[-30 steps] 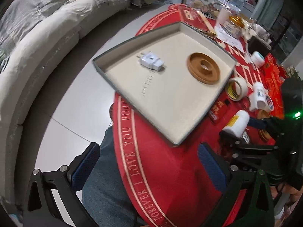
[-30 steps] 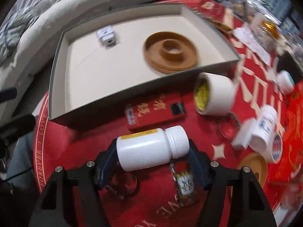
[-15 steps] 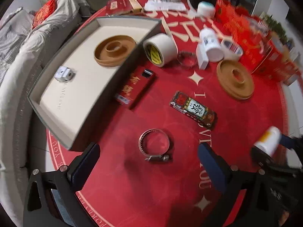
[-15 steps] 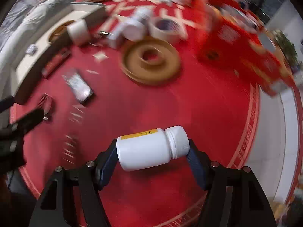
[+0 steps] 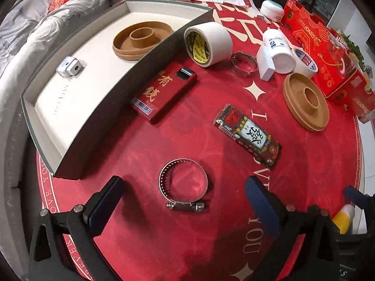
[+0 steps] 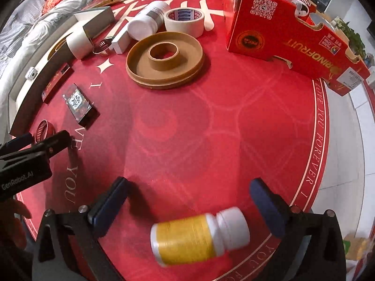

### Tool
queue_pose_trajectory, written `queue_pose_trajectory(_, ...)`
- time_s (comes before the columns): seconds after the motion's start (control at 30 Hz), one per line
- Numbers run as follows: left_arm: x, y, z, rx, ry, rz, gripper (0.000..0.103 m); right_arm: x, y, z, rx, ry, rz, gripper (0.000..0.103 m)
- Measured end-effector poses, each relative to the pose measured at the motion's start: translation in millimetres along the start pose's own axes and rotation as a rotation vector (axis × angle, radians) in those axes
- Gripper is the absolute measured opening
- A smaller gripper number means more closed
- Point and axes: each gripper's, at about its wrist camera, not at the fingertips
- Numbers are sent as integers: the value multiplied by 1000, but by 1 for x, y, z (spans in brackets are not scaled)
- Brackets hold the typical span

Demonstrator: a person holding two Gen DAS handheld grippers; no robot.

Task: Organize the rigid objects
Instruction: 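Hold the bottle in the right tool while the left tool grasps the hose clamp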

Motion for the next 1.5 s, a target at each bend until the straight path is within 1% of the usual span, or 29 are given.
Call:
queue_pose_trajectory(0.07, 0, -4, 0, -7, 2, -11, 103, 3, -4, -3, -16, 0, 2, 103)
queue_pose_trajectory(0.2, 0, -6, 1, -13, 3, -17, 103, 6, -14, -12, -12, 1, 4, 103)
queue_pose_trajectory(0.23, 0, -6, 0, -21, 4, -24, 103, 8, -13, -12, -13, 1, 5, 103)
queue_pose_trajectory(0.27, 0, -7, 1, -27, 6, -28, 103, 2, -17, -7, -17, 2, 5, 103)
queue_pose_trajectory(0.3, 1, -9, -1, -36, 7, -32, 103, 3, -9, -1, -19, 3, 4, 103)
queue_pose_trajectory(0.37, 1, -10, -3, -47, 8, -33, 103, 3, -6, 3, -24, 6, -6, 103)
queue_pose_trajectory(0.57, 0, -9, -4, -25, 9, -33, 103, 2, -8, 3, -44, 7, -8, 103)
queue_pose_trajectory(1.07, 0, -11, -4, -41, 14, -38, 103, 2, -7, 1, -45, 6, -9, 103)
queue_pose_trajectory(1.23, -1, -14, -5, -58, 16, -43, 103, 2, -7, 2, -45, 6, -10, 103)
queue_pose_trajectory(1.5, 0, -9, -4, -29, 15, -46, 103, 2, -7, 2, -44, 6, -10, 103)
Point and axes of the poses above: each gripper's, at about its wrist camera, not at the fingertips, and z roughly the way its jaws point, x to its left, y to its top, and after that the axes turned 7 degrees about x, right-handed
